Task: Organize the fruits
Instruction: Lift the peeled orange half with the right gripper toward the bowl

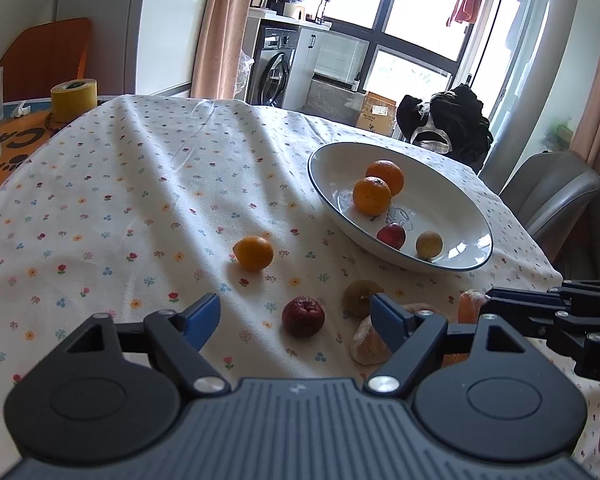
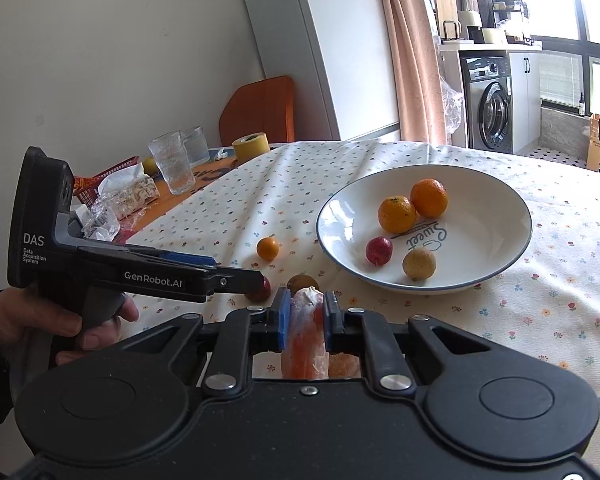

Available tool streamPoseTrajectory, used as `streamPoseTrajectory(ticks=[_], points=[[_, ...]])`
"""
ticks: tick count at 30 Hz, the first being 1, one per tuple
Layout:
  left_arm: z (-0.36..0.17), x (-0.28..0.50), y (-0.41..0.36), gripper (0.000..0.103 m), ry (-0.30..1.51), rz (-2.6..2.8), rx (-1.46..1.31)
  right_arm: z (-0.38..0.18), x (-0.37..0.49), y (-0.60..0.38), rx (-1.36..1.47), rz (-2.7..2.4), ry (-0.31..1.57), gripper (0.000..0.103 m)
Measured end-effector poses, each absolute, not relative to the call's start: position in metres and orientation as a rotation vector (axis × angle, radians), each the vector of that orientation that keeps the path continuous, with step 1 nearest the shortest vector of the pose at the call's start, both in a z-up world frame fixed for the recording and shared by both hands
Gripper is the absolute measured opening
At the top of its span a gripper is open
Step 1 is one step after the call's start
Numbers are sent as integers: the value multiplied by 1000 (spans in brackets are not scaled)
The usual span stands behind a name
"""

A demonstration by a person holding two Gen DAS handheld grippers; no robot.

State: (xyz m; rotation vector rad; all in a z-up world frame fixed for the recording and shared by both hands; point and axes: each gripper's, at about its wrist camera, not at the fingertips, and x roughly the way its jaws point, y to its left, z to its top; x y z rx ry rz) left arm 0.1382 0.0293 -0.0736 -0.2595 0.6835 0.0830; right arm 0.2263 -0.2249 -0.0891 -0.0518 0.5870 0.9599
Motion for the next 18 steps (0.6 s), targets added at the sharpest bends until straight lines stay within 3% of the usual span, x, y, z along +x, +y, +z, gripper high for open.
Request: streamPoseTrajectory(ticks=[3,8,15,17,18], points=[[-76,142,28,75,681,71,-259,-83,231,-229,-42,947,566,14],[-80,151,26,54,699,60,-260,-73,240,-235,-26,928,542,14],[-87,159,24,46,729,64,-246,-65,254,-240,-22,896,516,14],[-87,160,24,23,735,69,-246,-63,258,-241,-22,889,509,14],[-86,161,25,23,738,71,-257,-62,260,-242,-21,885,506,14]])
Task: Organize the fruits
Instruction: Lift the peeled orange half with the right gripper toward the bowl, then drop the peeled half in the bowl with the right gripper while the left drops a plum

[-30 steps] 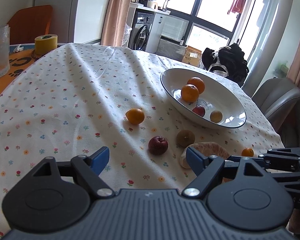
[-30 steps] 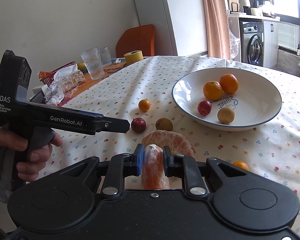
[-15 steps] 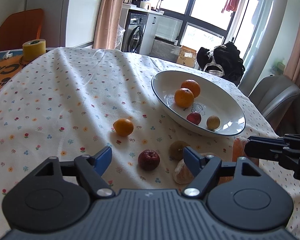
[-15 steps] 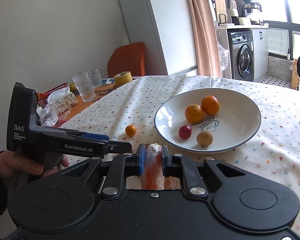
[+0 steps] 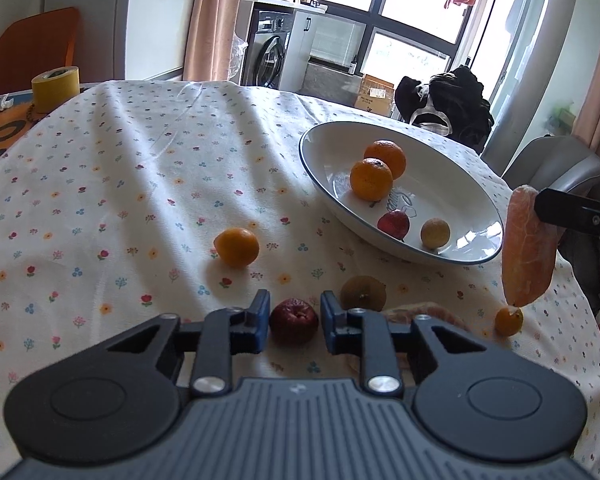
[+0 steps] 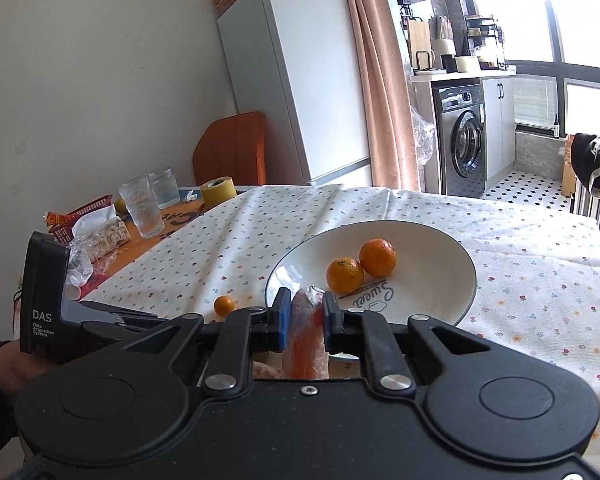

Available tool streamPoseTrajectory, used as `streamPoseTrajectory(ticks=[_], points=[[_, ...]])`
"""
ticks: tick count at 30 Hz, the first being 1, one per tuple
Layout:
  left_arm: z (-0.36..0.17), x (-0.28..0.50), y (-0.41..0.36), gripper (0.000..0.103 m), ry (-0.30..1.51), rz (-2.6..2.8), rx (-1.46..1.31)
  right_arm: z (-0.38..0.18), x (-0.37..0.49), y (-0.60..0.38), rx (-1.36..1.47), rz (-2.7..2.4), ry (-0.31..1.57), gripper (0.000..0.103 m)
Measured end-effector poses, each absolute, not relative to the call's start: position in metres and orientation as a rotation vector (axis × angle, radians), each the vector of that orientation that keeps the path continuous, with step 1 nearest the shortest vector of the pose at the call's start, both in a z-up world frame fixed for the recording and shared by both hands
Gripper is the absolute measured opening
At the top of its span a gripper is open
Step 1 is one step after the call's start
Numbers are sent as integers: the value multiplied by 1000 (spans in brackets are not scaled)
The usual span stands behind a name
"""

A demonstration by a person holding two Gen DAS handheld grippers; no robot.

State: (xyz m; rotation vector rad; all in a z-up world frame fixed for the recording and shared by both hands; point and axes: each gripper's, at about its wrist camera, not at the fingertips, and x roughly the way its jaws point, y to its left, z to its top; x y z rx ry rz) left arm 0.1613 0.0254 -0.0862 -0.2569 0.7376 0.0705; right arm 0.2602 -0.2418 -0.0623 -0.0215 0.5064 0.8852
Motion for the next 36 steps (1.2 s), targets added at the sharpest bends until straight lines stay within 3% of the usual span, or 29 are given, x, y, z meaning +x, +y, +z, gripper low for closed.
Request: streamPoseTrajectory(ticks=[20,33,36], points=[[-44,190,16,23,662,9,-238,-59,312,-244,22,814,498,14],[-39,214,8,23,650,-21,-217,-72,319,-262,94,736,522,45],[-38,219,5,23,650,-32,-208,-73,315,-269,101,727,520,47]])
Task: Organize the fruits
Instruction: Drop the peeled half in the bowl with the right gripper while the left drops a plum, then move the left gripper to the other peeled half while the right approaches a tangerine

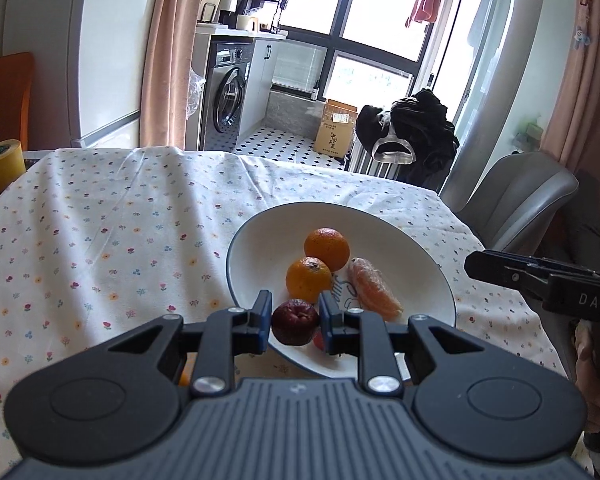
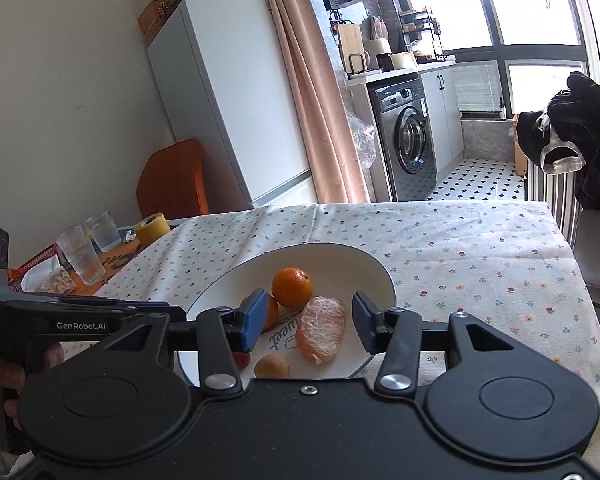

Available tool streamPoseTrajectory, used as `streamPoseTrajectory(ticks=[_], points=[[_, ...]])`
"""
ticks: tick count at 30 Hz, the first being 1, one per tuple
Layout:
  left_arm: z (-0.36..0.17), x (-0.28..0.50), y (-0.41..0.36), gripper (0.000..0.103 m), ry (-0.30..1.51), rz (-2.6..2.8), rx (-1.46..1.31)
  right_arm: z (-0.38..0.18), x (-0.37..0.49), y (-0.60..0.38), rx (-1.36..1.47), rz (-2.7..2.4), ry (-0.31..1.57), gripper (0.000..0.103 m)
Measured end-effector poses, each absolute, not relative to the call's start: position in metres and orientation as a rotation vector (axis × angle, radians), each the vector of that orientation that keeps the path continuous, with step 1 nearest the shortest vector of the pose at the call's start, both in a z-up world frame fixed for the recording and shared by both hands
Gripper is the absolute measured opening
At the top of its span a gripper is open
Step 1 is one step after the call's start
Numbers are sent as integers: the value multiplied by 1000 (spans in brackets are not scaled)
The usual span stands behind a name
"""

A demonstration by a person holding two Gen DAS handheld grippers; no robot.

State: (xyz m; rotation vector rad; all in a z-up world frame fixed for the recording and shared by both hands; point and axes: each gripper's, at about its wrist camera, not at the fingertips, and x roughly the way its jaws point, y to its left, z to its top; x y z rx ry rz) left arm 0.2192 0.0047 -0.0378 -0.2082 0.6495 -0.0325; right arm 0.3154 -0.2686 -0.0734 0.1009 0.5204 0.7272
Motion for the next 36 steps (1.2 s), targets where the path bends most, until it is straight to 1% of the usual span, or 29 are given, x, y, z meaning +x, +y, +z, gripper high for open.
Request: streamPoseTrajectory(ticks=[1,3,6,9,12,14,17,19,20,21,23,25,27,29,32,36], points=[[-37,221,3,23,648,-38,-203,-74,314,-270,104,725,523,48],[-35,225,1,23,642,-47,-194,-75,312,-274,107,717,529,52],[-31,226,-3,29,624,-37,-179,-78,307,-277,108,711,537,55],[-30,224,-2,37,627,-39,-194,-79,301,-280,111,711,539,61],[-29,219,-2,43,625,-28,-186,-81,298,-282,117,709,543,63],[-27,214,-1,49,621,-23,-181,-83,296,-284,124,708,549,64],[-26,207,1,56,618,-18,-175,-86,292,-284,121,710,554,68],[-25,202,3,59,617,-11,-176,-86,288,-283,120,716,554,71],[-24,199,5,61,616,-9,-178,-85,286,-283,122,720,554,74],[-24,197,6,62,615,-7,-179,-84,284,-284,125,721,550,81],[-24,193,7,70,612,-1,-179,-83,280,-283,122,714,540,89],[-23,188,7,72,610,8,-175,-82,275,-282,107,707,529,90],[-22,183,6,74,609,14,-173,-80,270,-283,102,698,526,93],[-22,176,6,78,603,19,-170,-79,265,-284,100,699,519,96],[-20,166,3,86,594,18,-153,-77,258,-284,93,698,521,97],[-19,158,0,90,599,20,-155,-76,248,-284,65,683,506,98]])
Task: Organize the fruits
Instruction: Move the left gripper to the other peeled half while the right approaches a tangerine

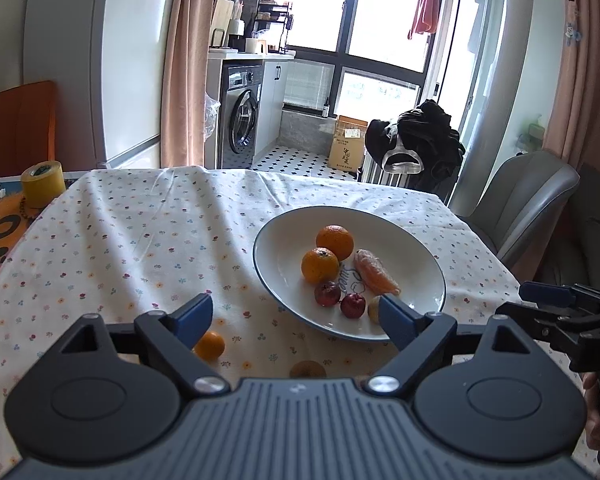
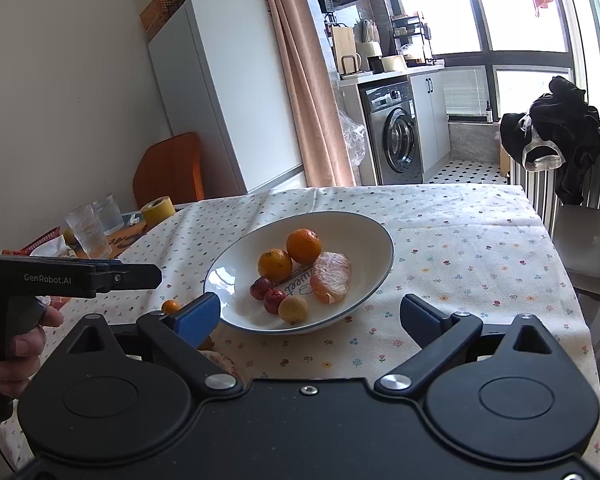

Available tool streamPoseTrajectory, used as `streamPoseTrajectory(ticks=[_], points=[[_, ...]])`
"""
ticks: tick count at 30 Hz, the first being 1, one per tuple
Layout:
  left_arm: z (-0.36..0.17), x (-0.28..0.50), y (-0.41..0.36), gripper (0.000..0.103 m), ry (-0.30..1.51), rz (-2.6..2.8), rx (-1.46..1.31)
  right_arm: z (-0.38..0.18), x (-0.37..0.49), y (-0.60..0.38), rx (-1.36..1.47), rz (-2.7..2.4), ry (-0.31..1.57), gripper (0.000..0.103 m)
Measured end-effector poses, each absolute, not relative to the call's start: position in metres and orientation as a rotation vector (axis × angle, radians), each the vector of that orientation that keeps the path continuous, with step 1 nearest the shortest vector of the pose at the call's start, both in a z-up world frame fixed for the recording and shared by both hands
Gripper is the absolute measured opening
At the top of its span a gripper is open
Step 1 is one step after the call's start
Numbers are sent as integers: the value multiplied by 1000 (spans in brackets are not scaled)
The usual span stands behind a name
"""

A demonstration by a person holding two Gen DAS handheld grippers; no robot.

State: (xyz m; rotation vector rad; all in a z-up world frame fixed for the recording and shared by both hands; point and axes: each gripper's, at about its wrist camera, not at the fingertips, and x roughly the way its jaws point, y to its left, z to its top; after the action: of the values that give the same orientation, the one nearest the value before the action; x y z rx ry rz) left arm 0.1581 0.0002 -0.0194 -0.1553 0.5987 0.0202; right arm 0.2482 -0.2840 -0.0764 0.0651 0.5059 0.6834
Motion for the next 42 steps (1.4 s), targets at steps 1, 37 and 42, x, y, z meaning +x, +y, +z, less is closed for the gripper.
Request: streamPoseTrajectory(ticks=[1,37,42], points=[[-19,157,-1,91,602,15,-164,-76,246,-285,60,681,503,98],[-65,144,-56,102,752,71,-114,-104,232,-321,106,683,527,103],[-72,149,-59,102,774,77,-105,-108,234,-322,107,685,537,103]])
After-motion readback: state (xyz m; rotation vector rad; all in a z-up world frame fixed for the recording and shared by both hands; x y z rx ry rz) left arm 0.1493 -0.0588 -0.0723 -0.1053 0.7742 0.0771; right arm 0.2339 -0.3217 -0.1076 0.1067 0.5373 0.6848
